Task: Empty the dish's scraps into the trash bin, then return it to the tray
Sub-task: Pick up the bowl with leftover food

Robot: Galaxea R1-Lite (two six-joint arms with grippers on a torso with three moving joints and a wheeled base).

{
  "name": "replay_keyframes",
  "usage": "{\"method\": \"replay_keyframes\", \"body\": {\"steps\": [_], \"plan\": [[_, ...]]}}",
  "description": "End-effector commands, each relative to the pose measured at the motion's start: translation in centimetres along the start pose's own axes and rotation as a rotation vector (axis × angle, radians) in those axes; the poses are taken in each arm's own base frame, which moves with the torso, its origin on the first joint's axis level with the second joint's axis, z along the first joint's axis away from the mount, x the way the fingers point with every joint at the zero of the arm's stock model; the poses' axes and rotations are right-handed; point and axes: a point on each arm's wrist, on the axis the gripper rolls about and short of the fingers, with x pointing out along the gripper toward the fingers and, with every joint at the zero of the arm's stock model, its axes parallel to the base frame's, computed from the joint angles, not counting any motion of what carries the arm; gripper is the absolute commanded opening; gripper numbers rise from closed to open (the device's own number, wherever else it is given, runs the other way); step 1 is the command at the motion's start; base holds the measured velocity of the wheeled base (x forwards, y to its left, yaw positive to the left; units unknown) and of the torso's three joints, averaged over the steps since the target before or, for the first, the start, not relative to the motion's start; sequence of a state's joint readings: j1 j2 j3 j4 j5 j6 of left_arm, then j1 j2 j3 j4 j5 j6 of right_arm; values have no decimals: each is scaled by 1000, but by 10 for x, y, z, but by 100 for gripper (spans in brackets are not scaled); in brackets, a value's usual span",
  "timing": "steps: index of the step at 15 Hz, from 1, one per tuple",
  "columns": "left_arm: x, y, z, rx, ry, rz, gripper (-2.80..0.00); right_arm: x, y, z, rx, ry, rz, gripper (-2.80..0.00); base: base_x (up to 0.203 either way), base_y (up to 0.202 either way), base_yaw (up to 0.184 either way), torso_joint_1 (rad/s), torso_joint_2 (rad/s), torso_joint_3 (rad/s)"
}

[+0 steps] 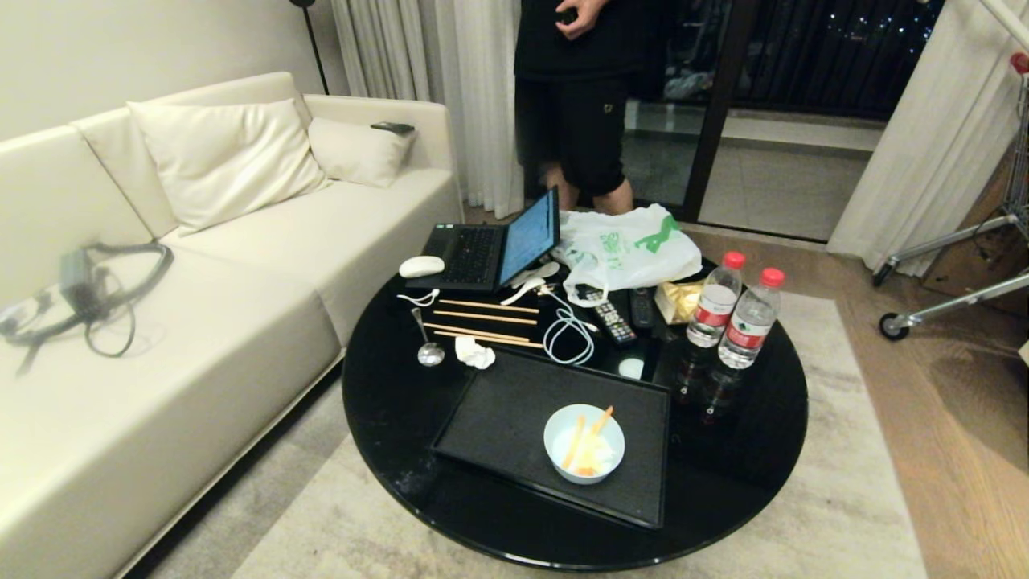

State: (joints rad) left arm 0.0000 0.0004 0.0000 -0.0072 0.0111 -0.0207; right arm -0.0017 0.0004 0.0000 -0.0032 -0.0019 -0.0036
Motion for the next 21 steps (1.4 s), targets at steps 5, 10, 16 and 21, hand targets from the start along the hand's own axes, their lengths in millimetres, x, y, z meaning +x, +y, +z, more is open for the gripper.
{"method": "replay_keyframes", "body": {"steps": [5,10,16,21], "plan": [[0,0,0,-1,-1,0,-280,0,0,0,-13,1,-1,-280,0,0,0,0,0,0],[0,0,0,-1,-1,0,-280,-2,0,7,-56,-30,7,-280,0,0,0,0,0,0],[0,0,0,-1,-1,0,-280,-13,7,54,-143,-36,309,-280,0,0,0,0,0,0],[0,0,0,-1,-1,0,-280,16,10,78,-241,97,500,-280,0,0,0,0,0,0]]}}
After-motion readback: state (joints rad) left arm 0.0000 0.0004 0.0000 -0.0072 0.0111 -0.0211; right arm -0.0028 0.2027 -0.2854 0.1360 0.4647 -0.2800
